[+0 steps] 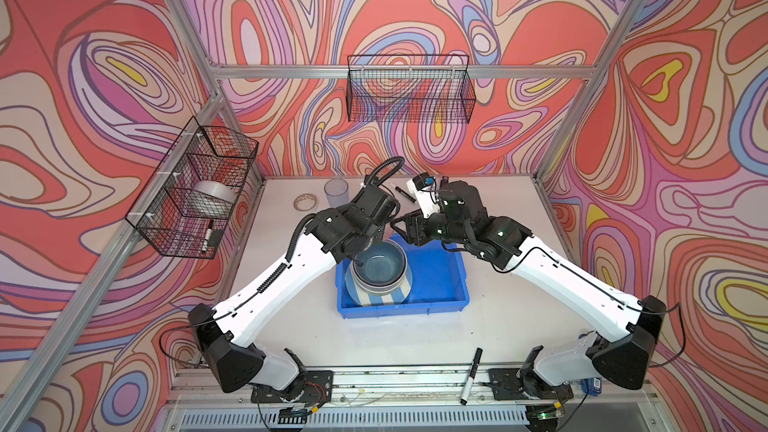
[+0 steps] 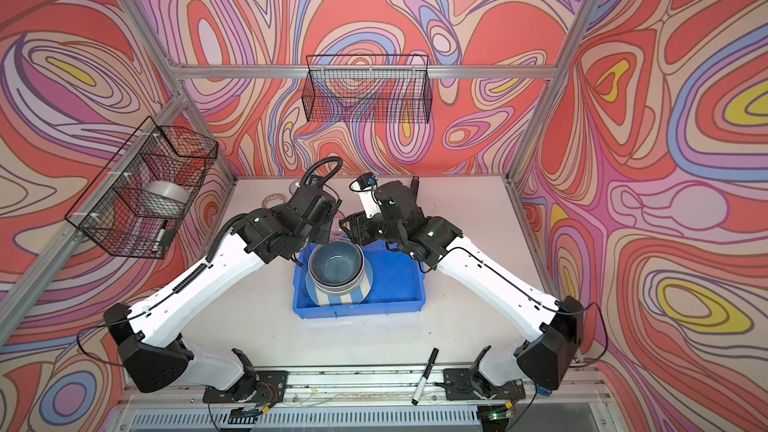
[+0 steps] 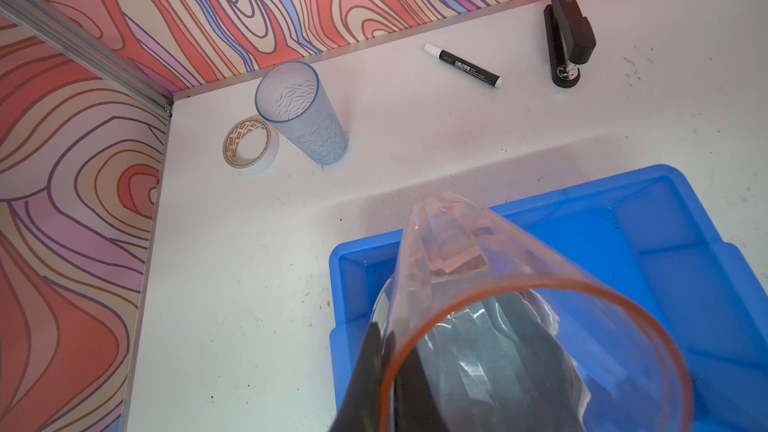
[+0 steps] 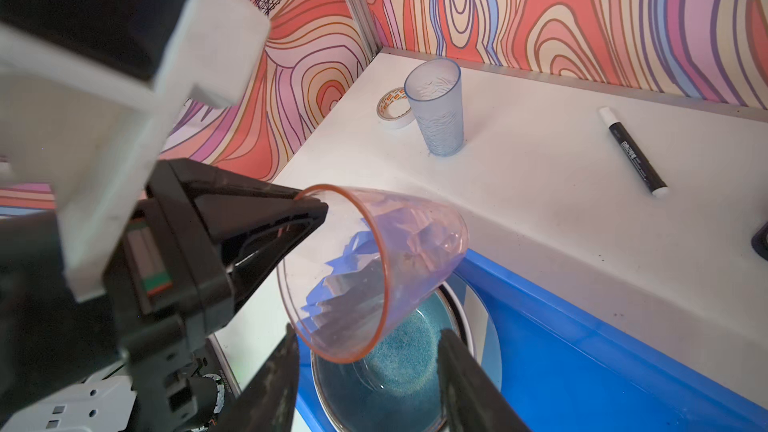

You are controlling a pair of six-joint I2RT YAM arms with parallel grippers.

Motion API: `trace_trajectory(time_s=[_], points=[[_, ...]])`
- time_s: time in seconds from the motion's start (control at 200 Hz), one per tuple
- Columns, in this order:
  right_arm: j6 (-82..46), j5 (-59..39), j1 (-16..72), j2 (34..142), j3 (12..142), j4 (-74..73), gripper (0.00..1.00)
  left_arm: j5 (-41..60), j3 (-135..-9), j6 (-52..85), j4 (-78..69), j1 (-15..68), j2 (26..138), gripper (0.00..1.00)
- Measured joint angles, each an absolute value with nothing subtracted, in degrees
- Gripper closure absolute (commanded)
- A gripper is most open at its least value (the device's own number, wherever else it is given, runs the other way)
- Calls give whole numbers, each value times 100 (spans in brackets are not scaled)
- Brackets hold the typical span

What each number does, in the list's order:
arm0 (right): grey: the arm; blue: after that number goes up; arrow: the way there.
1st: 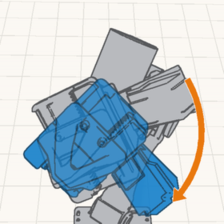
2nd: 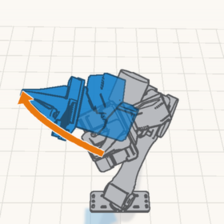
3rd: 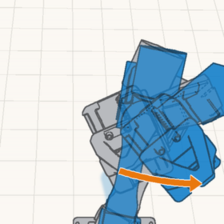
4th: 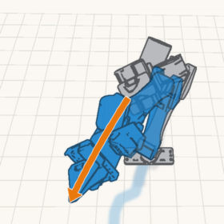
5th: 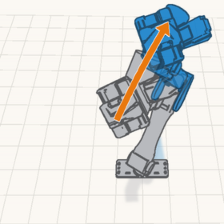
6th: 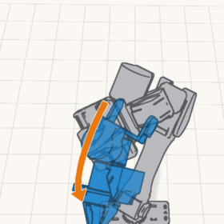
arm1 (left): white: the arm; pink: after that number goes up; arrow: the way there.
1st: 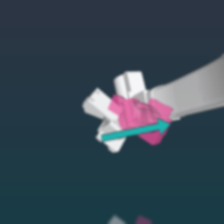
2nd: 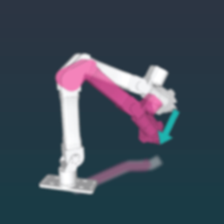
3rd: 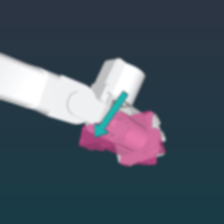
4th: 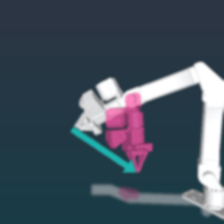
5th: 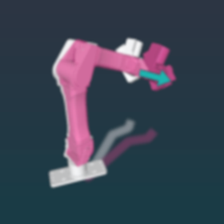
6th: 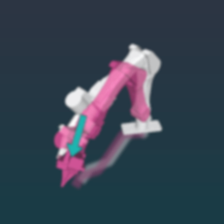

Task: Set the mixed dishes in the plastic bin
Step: 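Lift the pink cup with the left gripper and bring it toward the right gripper, then grasp the pink cup's rim with the right gripper beside the left gripper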

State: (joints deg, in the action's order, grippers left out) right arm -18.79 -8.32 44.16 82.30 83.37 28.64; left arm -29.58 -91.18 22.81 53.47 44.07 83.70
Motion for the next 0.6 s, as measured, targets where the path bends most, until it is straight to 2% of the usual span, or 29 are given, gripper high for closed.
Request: trace_trajectory(time_s=[0.361, 0.601], points=[[-2056, -462, 4416, 8536, 8368, 2877, 53, -3162, -9404, 2314, 5186, 4698, 8444, 100], [-2204, -250, 4416, 8554, 8368, 2827, 66, -3236, -9404, 2309, 5166, 4814, 8451, 100]])
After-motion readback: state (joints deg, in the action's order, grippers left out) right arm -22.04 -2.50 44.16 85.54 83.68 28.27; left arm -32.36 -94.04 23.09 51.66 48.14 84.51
